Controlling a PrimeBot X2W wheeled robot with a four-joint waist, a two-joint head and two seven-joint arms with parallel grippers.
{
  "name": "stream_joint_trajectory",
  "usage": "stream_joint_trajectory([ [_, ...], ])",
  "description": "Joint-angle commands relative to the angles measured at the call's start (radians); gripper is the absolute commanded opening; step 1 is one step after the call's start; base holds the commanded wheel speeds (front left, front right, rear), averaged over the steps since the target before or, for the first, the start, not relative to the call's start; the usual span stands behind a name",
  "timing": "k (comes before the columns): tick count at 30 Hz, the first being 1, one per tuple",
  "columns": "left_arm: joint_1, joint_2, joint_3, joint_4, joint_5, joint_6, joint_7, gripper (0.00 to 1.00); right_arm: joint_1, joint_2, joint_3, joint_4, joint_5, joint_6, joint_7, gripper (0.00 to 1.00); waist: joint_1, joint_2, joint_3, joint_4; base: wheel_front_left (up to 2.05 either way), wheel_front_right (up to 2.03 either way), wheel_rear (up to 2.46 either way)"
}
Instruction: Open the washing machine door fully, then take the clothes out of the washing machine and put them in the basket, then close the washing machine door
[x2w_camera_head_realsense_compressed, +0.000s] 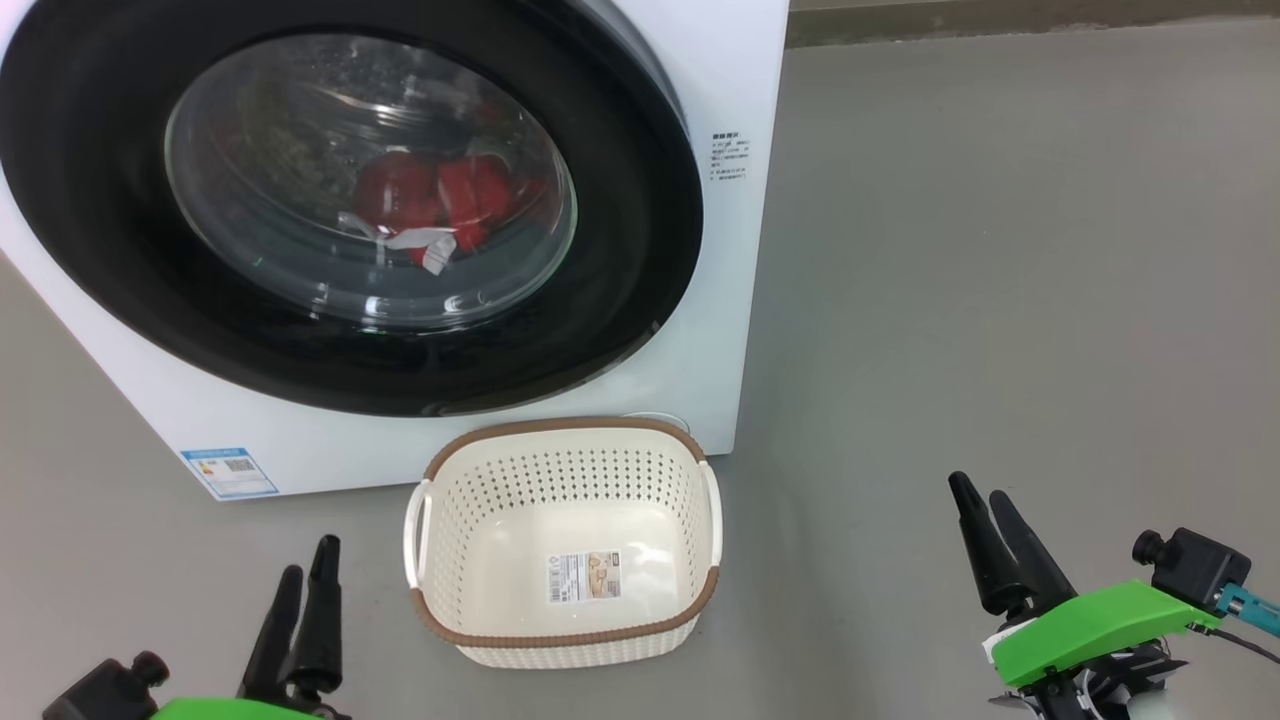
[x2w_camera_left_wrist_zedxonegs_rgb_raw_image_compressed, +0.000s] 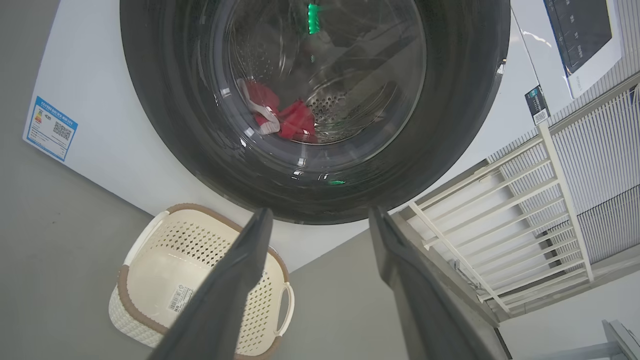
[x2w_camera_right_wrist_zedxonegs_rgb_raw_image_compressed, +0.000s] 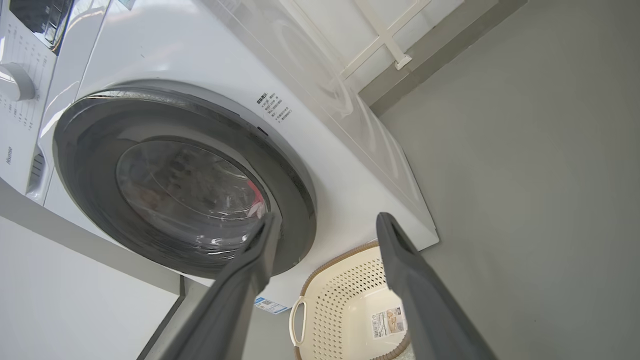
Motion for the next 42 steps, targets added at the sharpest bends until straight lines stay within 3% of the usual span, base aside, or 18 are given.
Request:
stream_joint_trajectory([
  [1,-0.046,0.011,0.021,-0.038,0.04,0.003,-0.014,1.0,-0.051,-0.008,0.012,-0.032,-0.039,0.0,-0.014,1.0,-0.0001,-0.0001,0.002,0.0,0.0,0.0,0.0],
  [42,-0.062,0.017,0.057,-0.094,0.541,0.003,-0.132,1.0,-0.09,0.009,0.082,-0.053,-0.485,0.0,-0.132,1.0,-0.0001,-0.0001,0.006,0.001,0.0,0.0,0.0],
])
